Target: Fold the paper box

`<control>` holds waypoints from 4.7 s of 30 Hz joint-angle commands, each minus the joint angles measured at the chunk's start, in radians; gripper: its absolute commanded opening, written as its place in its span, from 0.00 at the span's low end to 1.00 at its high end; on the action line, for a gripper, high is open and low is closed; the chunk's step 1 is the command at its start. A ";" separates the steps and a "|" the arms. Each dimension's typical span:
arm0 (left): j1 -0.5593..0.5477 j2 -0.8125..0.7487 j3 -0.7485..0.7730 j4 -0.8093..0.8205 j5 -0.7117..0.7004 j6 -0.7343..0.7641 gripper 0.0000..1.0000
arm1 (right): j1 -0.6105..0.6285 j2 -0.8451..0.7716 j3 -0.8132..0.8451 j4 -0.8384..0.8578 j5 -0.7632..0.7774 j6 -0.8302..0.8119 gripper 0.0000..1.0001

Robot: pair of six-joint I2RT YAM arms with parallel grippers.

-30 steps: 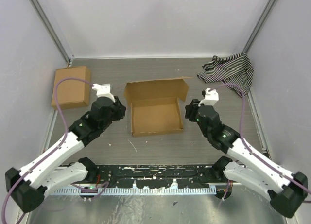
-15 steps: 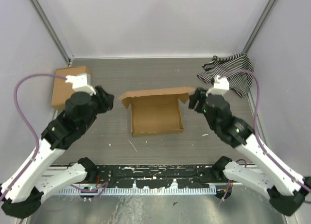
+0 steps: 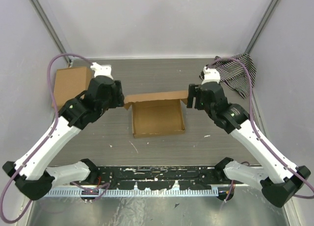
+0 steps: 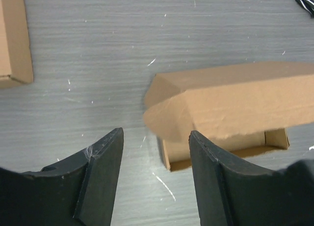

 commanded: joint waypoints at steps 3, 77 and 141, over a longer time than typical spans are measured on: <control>-0.002 -0.188 -0.134 -0.076 0.072 -0.073 0.63 | -0.027 -0.141 -0.130 -0.100 -0.108 0.012 0.79; -0.001 0.247 -0.098 0.274 -0.170 0.072 0.38 | -0.101 0.417 0.218 0.304 -0.327 -0.192 0.69; 0.032 0.452 0.048 0.424 -0.050 0.213 0.02 | -0.233 0.483 0.128 0.483 -0.475 -0.095 0.12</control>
